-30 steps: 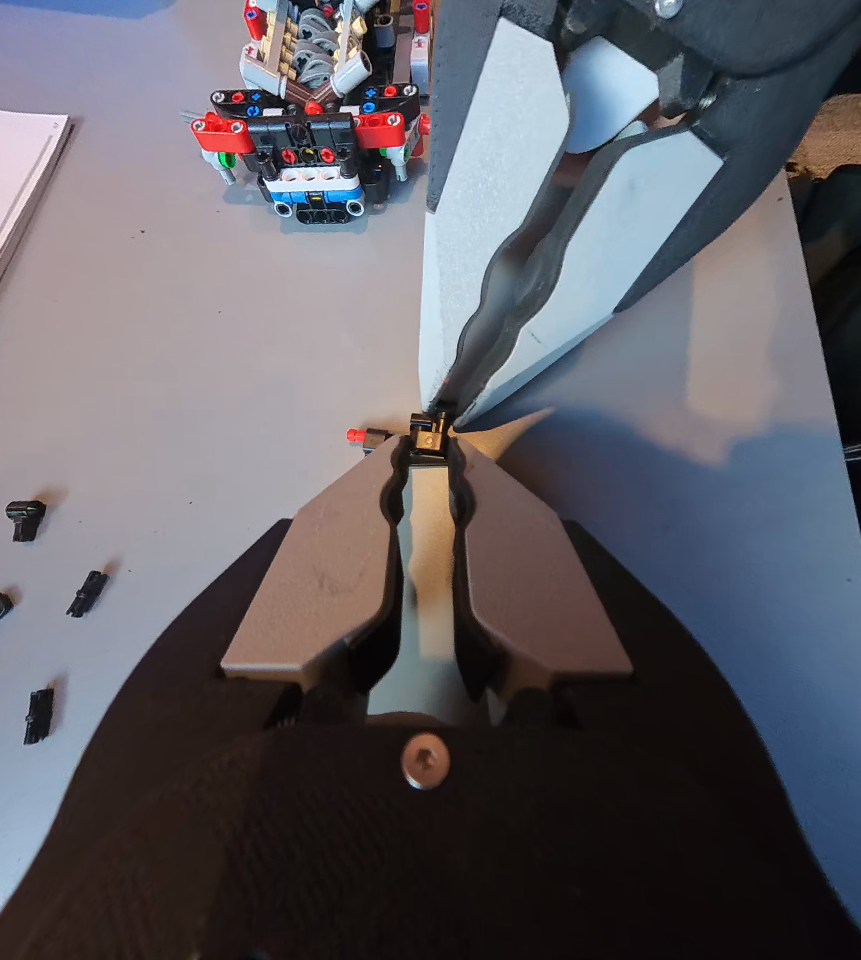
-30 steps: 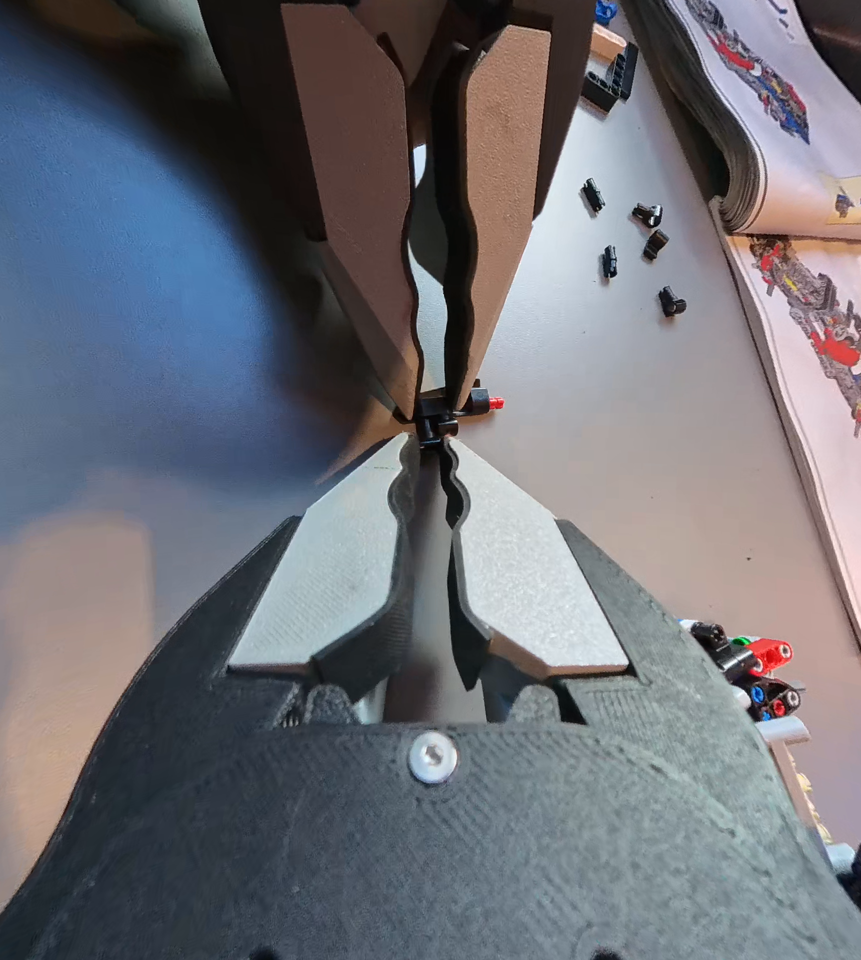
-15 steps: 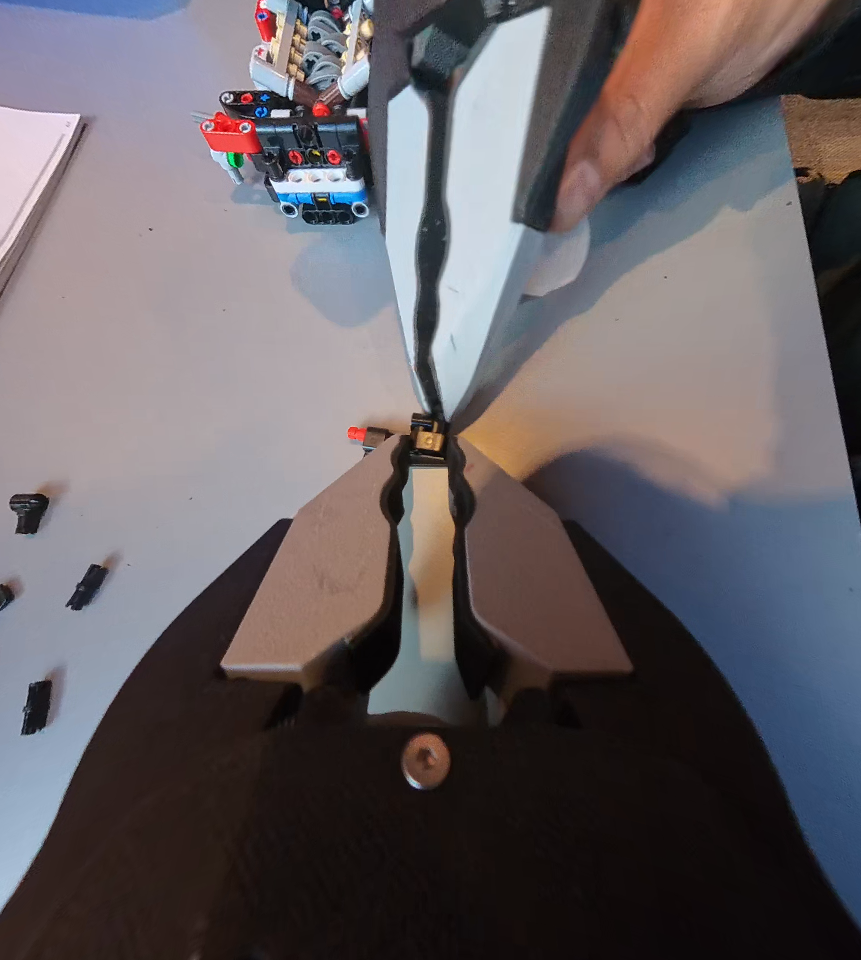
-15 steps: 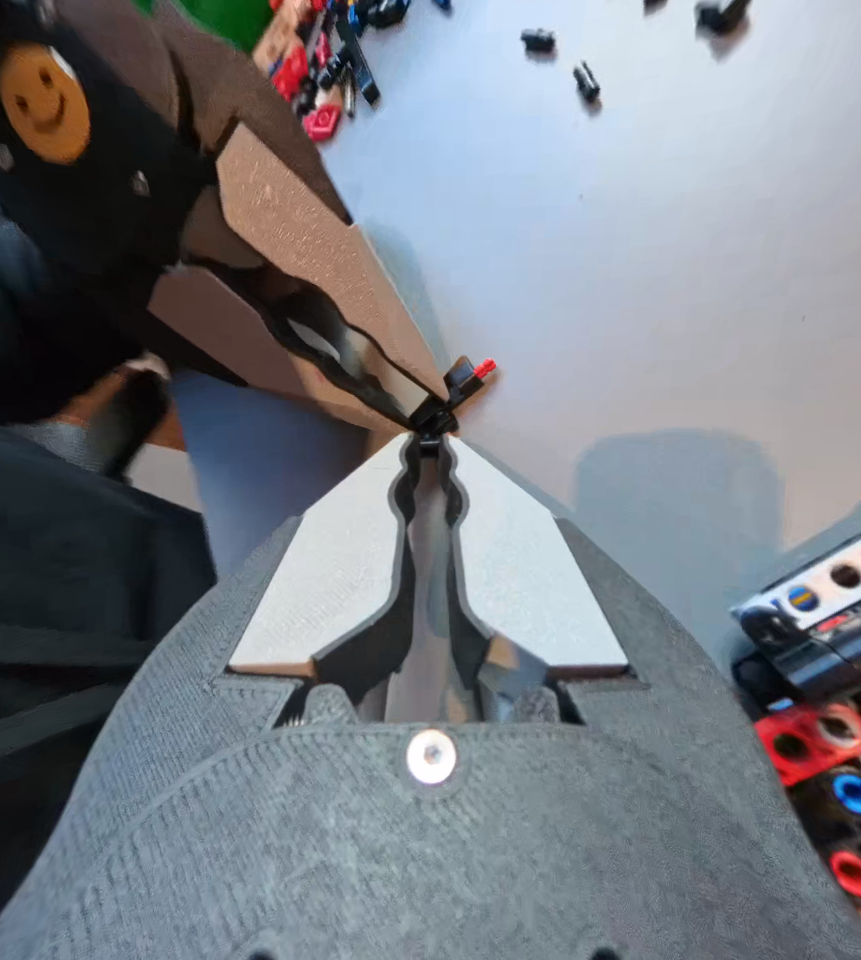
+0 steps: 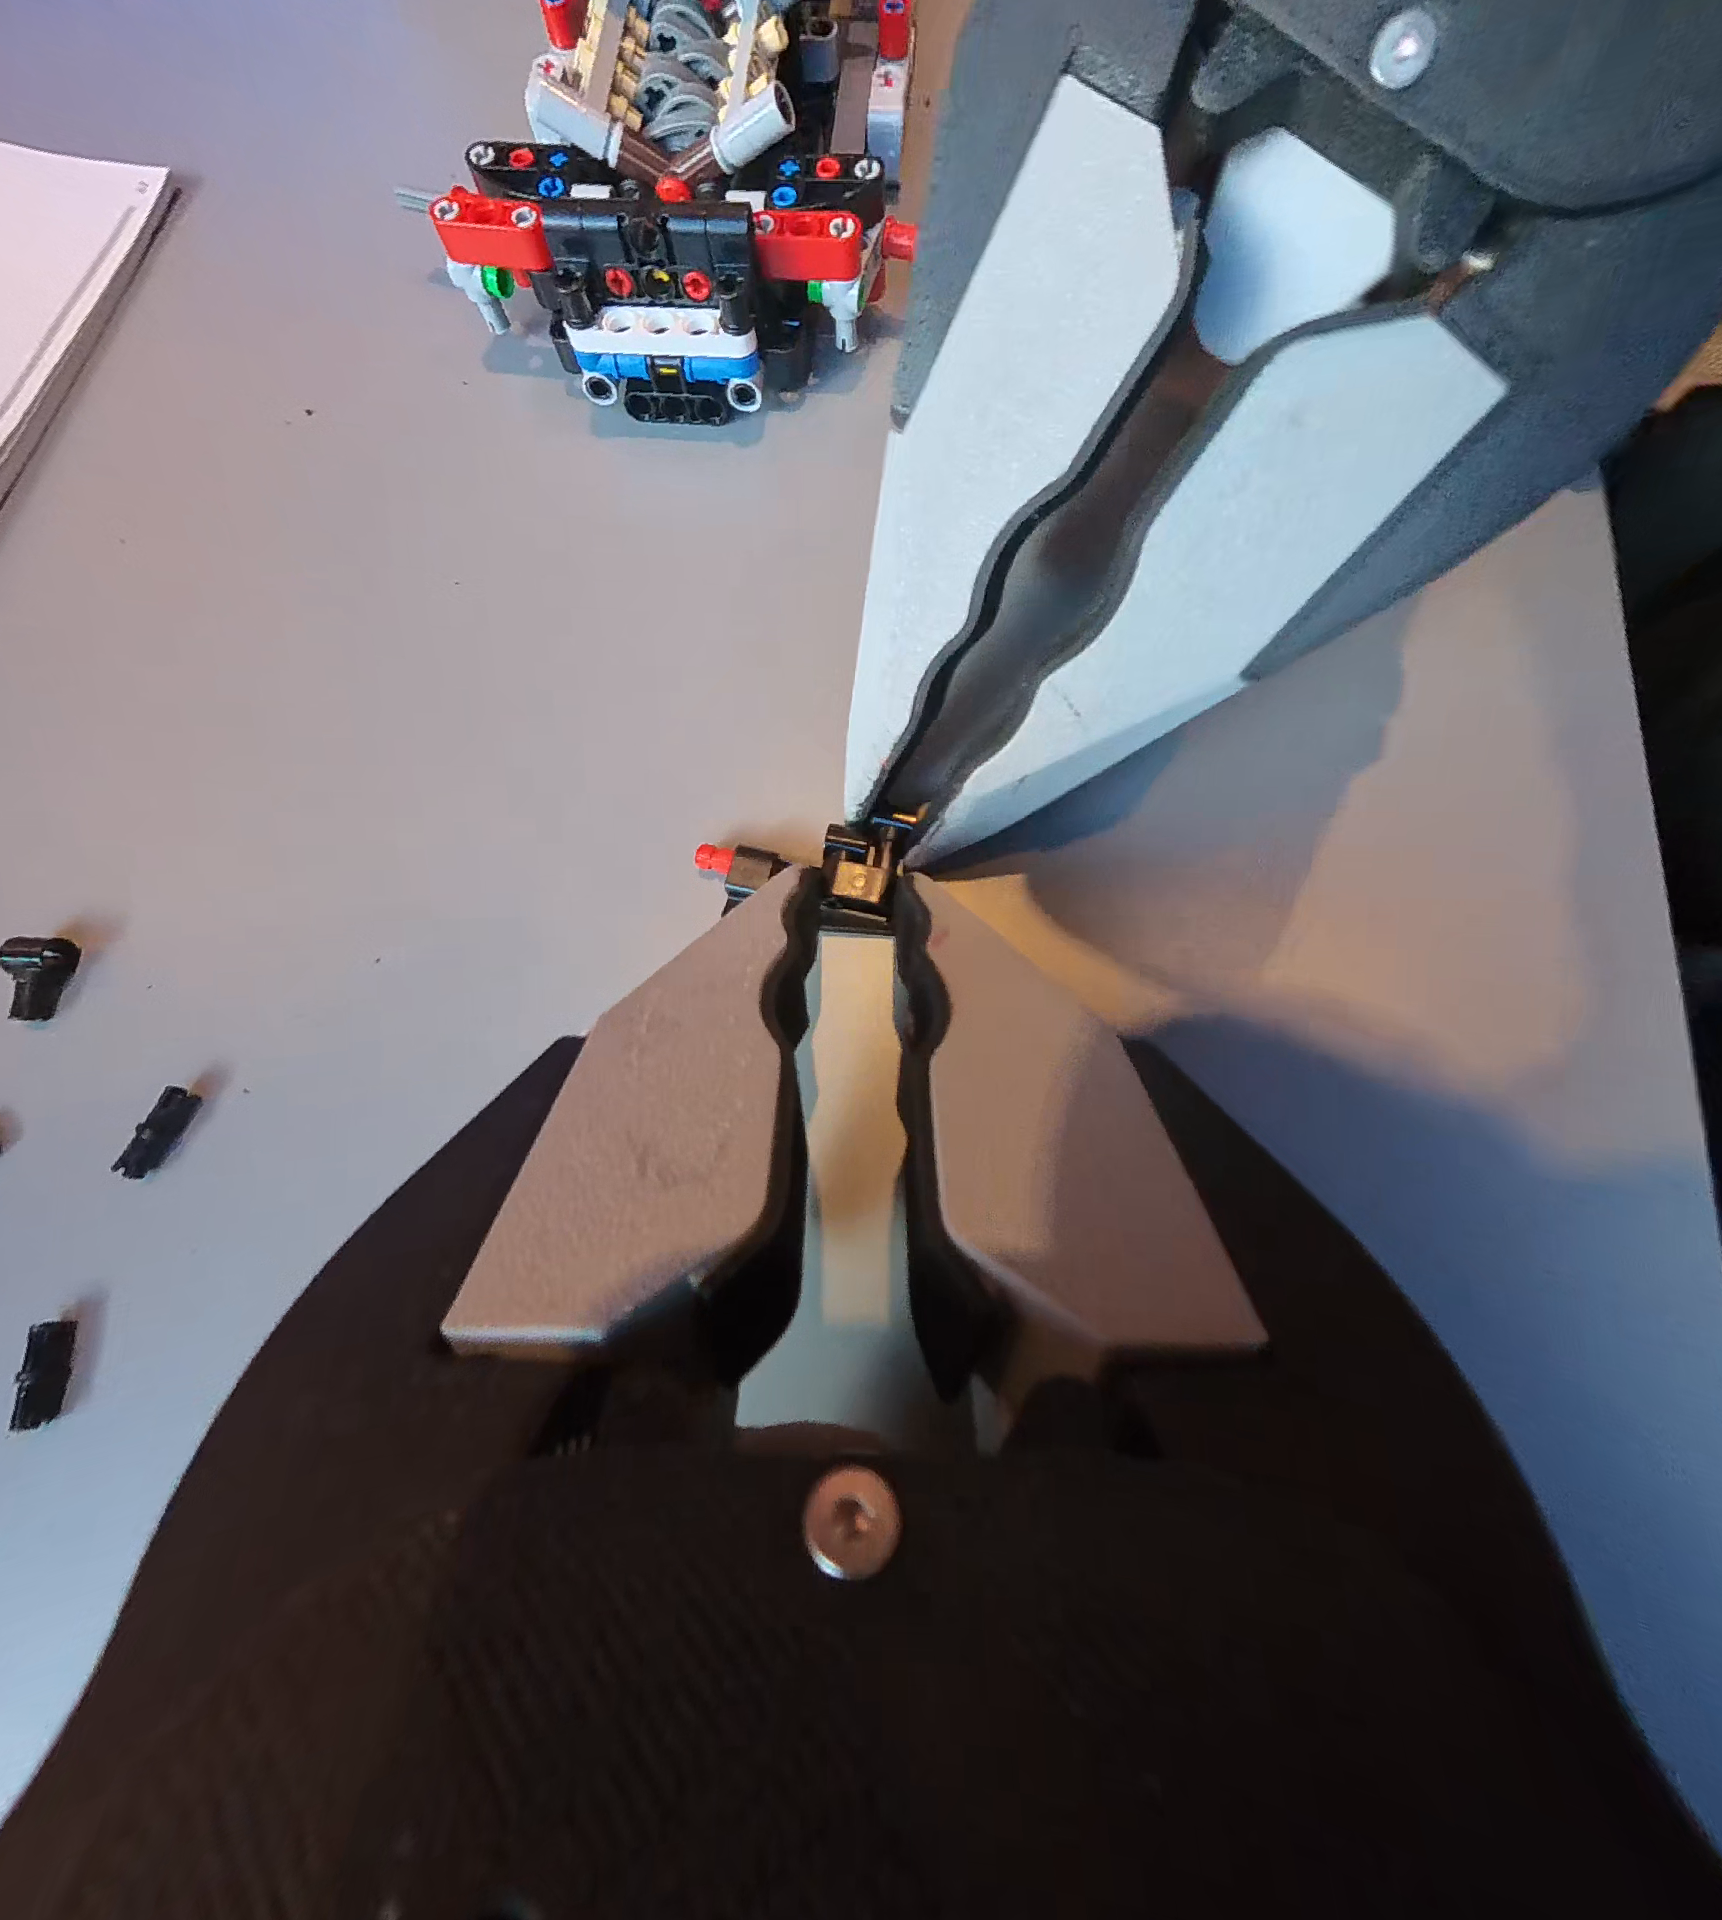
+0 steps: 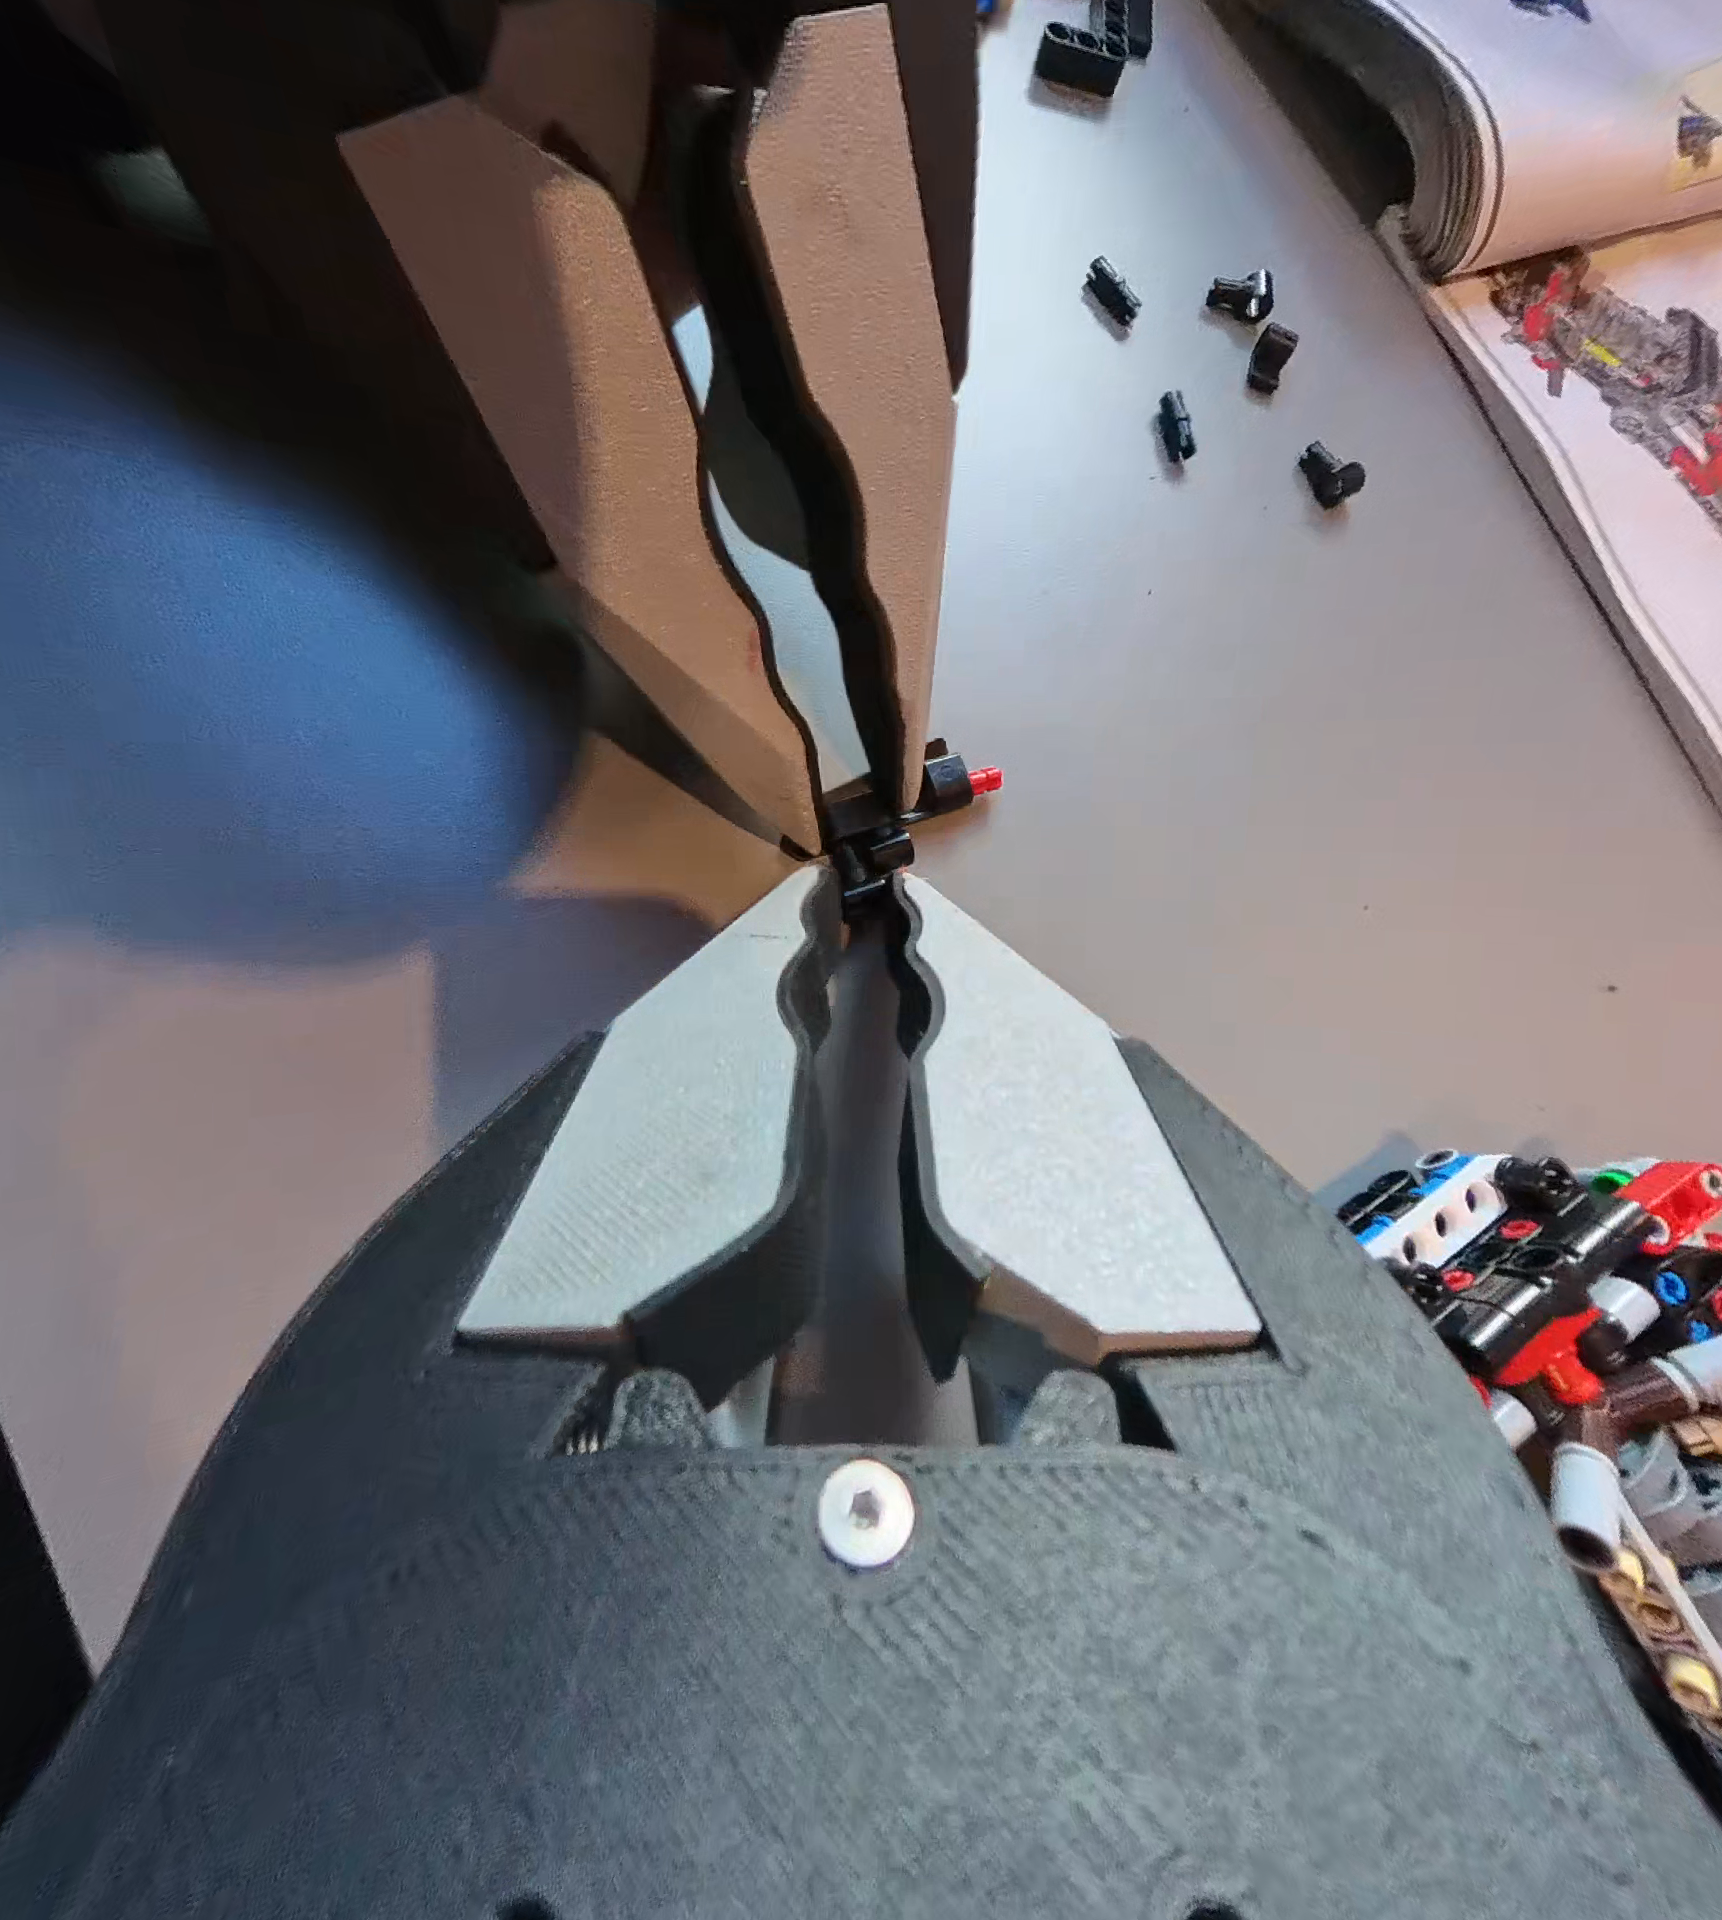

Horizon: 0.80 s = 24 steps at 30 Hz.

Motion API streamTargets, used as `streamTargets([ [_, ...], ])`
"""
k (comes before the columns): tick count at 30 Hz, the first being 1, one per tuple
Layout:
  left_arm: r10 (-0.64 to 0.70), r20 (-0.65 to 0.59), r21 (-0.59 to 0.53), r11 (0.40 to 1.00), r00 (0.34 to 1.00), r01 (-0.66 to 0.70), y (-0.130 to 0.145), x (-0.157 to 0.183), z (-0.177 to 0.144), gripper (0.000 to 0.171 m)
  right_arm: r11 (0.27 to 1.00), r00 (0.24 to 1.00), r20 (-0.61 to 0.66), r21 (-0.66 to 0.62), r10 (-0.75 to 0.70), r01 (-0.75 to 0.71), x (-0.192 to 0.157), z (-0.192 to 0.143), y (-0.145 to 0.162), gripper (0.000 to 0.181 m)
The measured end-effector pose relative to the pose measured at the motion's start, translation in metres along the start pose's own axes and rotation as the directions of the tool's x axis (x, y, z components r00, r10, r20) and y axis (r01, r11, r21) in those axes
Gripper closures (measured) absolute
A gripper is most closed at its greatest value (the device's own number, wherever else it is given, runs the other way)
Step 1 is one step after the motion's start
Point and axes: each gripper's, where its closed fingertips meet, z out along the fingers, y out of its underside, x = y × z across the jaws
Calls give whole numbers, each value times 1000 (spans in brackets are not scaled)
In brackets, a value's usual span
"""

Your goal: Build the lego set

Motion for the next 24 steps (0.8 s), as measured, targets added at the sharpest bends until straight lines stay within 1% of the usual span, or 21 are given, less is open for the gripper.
streamTargets([
  [3,21,17,1,1000,1000,-21,-1,1,1,160,998,998,44,35,49,-51,0,-4,-4,175],
  [5,14,21,1,1000,1000,-14,0,1,0,160,996,997,52,55,61,-64,1,-5,-7,170],
  [8,12,19,2,1000,1000,-12,0,1,0,160,998,997,49,13,62,-62,1,-2,-1,170],
  [9,12,20,2,1000,1000,-12,0,1,0,160,998,997,44,-2,56,-56,1,-1,1,170],
  [12,11,21,2,1000,1000,-11,0,1,0,160,999,999,21,9,48,-48,2,-5,1,169],
  [16,7,18,2,1000,1000,-7,0,1,0,160,996,996,-2,-1,89,-89,3,-14,8,166],
  [19,9,20,2,1000,1000,-9,0,1,0,160,995,995,-18,-1,97,-97,2,-15,6,167],
  [21,8,23,2,1000,1000,-8,0,1,0,160,997,996,-49,-18,77,-78,3,-12,6,169],
  [24,11,29,1,1000,1000,-11,0,0,0,160,999,997,-68,-23,41,-43,4,-7,8,180],
])
